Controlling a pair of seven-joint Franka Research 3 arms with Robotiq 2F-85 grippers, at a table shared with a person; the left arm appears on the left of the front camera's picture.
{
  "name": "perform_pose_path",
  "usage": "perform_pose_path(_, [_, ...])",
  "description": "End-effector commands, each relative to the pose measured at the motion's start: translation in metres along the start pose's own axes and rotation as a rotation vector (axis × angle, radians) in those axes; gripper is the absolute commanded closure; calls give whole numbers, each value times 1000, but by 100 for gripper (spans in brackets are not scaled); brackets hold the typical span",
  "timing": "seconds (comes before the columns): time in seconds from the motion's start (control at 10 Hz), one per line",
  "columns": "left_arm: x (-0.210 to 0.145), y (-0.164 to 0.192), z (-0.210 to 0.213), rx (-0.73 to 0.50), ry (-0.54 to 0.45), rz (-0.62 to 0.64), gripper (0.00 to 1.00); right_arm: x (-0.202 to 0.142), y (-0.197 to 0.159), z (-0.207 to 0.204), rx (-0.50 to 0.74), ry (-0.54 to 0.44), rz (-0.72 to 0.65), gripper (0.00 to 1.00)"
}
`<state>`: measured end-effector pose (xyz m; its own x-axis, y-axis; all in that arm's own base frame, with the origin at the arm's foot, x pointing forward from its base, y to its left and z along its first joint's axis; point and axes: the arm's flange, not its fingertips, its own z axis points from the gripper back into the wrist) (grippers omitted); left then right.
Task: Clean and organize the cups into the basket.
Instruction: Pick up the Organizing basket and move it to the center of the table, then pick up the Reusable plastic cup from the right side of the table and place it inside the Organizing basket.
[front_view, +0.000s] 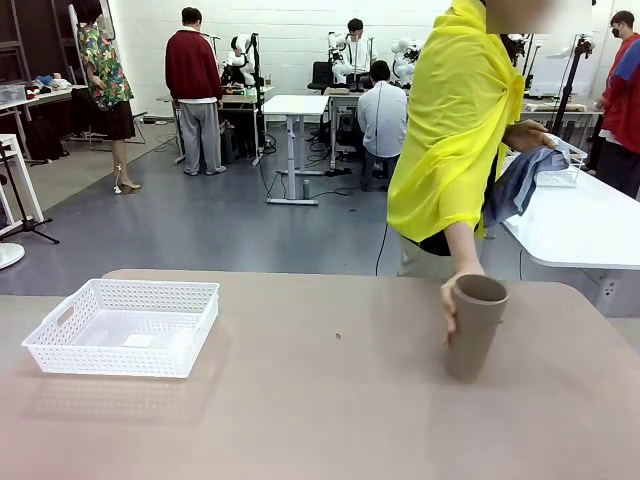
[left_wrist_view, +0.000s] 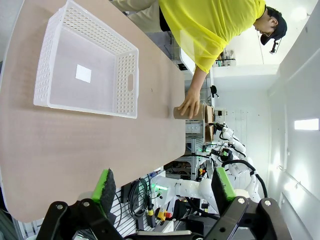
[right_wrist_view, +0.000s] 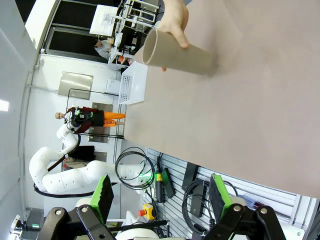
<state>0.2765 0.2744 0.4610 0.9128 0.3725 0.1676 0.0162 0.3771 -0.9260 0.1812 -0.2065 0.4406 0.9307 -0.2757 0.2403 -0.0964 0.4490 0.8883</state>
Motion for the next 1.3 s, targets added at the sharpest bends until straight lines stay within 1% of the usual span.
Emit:
perform_pose_path(0.0, [-1, -1, 2, -12, -2, 4, 0, 0, 0, -4, 19, -5, 15, 0])
perform_pose_path(0.2, [0, 0, 0, 0, 0, 0, 0, 0, 0, 0, 0, 0, 0, 0])
perform_pose_path(0.3, [7, -3, -7, 131, -64, -59, 0, 5, -2, -10, 39, 84, 227, 0])
perform_pose_path(0.4, [11, -11, -14, 234, -103, -150, 0, 8, -4, -26, 27, 109, 362, 0])
perform_pose_path(0.5, [16, -24, -19, 344, -138, -257, 0, 13, -8, -41, 18, 126, 583, 0])
perform_pose_path(0.6, [21, -39, -30, 495, -160, -372, 0, 21, -11, -56, -15, 165, 768, 0])
perform_pose_path(0.7, [24, -51, -41, 626, -169, -444, 0, 32, -17, -71, -58, 165, 903, 0])
perform_pose_path(0.8, [27, -61, -52, 747, -225, -515, 0, 41, -23, -86, -126, 157, 1029, 0])
perform_pose_path(0.9, [29, -68, -67, 844, -232, -554, 0, 43, -28, -102, -154, 148, 1096, 0])
perform_pose_path(1.0, [35, -70, -84, 944, -217, -567, 0, 43, -28, -118, -194, 138, 1152, 0])
perform_pose_path(1.1, [48, -67, -101, 1071, -259, -588, 0, 43, -29, -133, -203, 125, 1172, 0])
perform_pose_path(1.2, [56, -63, -113, 1142, -271, -597, 0, 43, -29, -142, -171, 127, 1161, 0])
